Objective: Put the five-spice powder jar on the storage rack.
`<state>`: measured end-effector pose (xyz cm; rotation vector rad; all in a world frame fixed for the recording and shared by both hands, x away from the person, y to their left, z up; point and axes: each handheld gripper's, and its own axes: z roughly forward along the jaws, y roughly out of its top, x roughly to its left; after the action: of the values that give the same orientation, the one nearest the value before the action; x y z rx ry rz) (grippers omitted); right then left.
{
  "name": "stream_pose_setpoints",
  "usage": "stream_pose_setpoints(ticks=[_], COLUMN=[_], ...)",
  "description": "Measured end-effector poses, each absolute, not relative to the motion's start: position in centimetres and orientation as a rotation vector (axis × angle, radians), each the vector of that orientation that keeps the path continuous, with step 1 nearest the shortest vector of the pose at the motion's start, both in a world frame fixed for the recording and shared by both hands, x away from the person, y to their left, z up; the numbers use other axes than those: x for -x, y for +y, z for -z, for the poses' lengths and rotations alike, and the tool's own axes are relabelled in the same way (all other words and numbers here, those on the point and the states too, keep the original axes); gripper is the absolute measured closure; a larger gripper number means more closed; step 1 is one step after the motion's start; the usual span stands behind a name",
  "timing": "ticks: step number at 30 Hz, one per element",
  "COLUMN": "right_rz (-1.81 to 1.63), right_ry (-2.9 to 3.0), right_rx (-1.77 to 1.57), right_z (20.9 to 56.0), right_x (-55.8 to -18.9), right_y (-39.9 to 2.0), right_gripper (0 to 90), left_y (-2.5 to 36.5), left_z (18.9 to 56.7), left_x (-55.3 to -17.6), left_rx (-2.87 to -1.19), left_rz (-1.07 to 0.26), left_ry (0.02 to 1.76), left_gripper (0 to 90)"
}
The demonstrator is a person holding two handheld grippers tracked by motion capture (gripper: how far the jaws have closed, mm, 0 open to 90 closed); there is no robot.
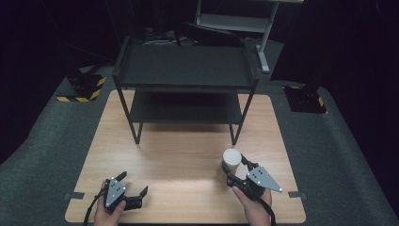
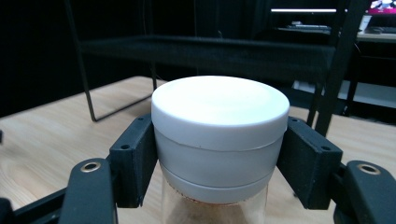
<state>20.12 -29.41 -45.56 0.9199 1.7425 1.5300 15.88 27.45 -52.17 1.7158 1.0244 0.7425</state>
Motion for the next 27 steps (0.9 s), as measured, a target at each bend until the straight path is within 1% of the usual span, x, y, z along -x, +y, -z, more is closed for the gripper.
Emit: stream_pose_setpoints(ticks=[7,14,27], right_rz=[-1.562,-1.581,-1.577], right_ry=[1.720,1.707,1.712], right_rx=[-0.908,-0.886,-0.891], right_z=[42.0,39.4,37.3], right_x=[-20.5,-21.6,-24.6], right_y=[-28.5,-27.7,-26.1], right_gripper=[33.9,33.9,33.9], left_y=[27.5,27.5,27.6], left_z=[52.2,52.2,52.2], left_x=[-15.9,-15.9,-15.9], left_rx=[-1.716,-1.715,-1.716], left_rz=[-0.742,-0.739,-0.733], left_ry=[1.023,1.021,1.017], left_gripper=[0.5,0.5,0.5])
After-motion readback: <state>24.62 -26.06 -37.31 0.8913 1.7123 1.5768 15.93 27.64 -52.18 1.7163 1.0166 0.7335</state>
